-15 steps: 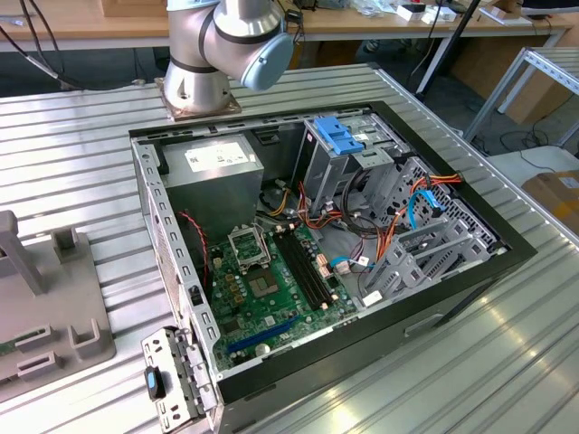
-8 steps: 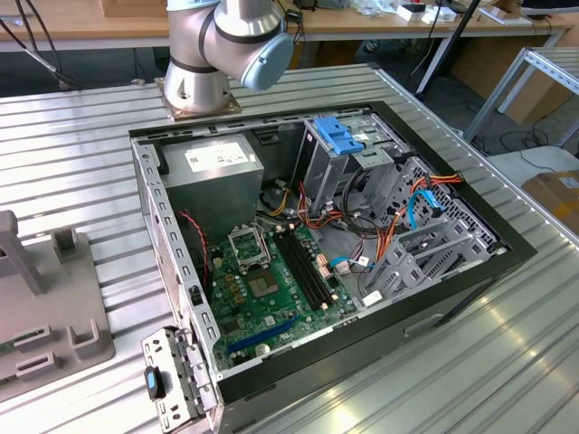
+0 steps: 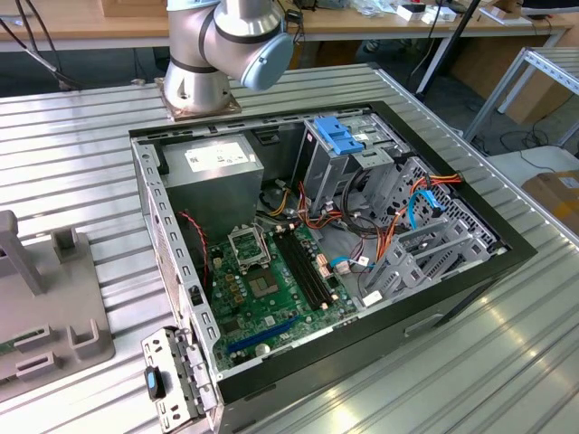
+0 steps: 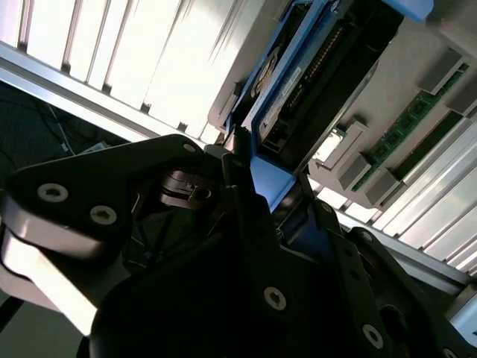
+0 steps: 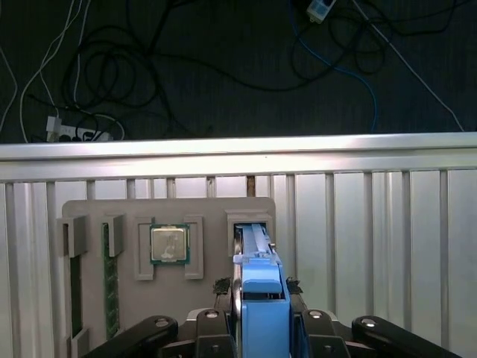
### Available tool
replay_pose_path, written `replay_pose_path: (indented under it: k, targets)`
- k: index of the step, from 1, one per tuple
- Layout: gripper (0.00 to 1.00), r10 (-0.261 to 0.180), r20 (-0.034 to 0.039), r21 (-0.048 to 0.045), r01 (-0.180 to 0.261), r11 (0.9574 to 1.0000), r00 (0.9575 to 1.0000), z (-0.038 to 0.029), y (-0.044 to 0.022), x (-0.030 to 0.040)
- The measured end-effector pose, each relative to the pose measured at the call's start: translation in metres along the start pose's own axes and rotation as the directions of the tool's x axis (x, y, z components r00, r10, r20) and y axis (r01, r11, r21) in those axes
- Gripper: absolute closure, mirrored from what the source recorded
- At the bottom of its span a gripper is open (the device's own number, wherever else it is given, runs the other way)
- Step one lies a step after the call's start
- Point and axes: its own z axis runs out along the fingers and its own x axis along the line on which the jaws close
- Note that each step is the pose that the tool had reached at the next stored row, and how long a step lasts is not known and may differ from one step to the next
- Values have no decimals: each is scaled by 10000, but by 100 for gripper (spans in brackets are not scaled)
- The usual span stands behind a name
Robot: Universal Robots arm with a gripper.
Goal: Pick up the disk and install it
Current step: 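Pick up the disk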
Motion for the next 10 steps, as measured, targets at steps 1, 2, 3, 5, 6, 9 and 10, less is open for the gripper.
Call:
replay_pose_path:
  k: [1,2,3,5,6,9,10]
  targets:
    - [63,0,1,2,0,10000,10000,-15,0,-1]
    - [63,0,2,4,0,10000,10000,-27,-1,-1]
    - [63,0,2,4,0,10000,10000,-61,-1,-2]
    - [63,0,2,5,0,10000,10000,-154,-1,-4]
    - [63,0,2,5,0,10000,10000,-173,-1,-4]
    - [63,0,2,5,0,10000,10000,-273,-2,-7]
    - [63,0,2,6,0,10000,10000,-311,-2,-8]
